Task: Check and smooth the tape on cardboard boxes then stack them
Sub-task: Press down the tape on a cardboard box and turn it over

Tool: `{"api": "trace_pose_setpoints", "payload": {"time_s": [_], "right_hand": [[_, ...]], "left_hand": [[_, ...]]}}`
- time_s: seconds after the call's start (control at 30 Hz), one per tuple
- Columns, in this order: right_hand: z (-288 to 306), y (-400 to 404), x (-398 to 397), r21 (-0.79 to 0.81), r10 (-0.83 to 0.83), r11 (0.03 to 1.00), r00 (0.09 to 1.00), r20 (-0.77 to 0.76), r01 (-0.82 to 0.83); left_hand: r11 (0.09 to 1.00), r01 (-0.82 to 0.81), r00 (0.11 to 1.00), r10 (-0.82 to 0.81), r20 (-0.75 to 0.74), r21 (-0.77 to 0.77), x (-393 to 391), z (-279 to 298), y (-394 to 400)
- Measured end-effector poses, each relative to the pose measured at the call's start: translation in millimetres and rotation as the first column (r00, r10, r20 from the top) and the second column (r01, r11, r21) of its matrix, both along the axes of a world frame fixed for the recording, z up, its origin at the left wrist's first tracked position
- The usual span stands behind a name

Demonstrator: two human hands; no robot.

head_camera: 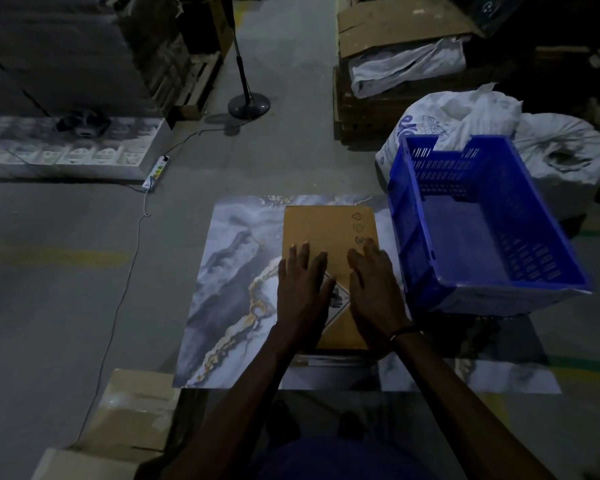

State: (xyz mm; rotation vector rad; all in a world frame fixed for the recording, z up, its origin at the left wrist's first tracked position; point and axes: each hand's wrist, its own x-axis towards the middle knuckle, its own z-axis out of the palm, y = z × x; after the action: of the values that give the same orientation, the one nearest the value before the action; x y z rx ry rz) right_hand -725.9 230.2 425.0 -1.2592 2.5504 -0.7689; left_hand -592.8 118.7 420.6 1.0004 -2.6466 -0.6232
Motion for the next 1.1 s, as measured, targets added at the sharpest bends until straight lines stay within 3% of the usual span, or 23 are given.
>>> {"api": "trace_pose_setpoints", "payload": {"time_s": [0.07,0.13,0.3,0.5,0.67,1.1], "right_hand": [[0,-7,4,0.095,0.049,0.995,0.996,-0.071,-0.042],[1,-9,7,0.14,0.035,0.99,0.998,-0.044,-0.028],[8,-7,4,0.151,0.053,0.987,0.998,-0.042,-0.046],[30,8,7,0.193,0.096,0.977,0.995,0.003,-0.094],[33,20,27,0.199,0.122,0.971,0.991,0.061,-0.132],[28,27,41,0.225,0.165,0.957,0.982,0.091,-0.182]], "left_hand": [[0.997,0.065,0.997,-0.066,0.036,0.043,-8,3,-4],[0.996,0.082,0.992,-0.086,0.095,0.043,-13,3,-4],[0.995,0.084,0.99,-0.089,0.111,0.049,-14,4,-4],[0.976,0.107,0.962,-0.149,0.227,0.19,1,34,-4],[0.987,0.13,0.949,-0.151,0.275,0.096,14,40,12],[0.985,0.132,0.951,-0.156,0.266,0.107,21,14,28]]}}
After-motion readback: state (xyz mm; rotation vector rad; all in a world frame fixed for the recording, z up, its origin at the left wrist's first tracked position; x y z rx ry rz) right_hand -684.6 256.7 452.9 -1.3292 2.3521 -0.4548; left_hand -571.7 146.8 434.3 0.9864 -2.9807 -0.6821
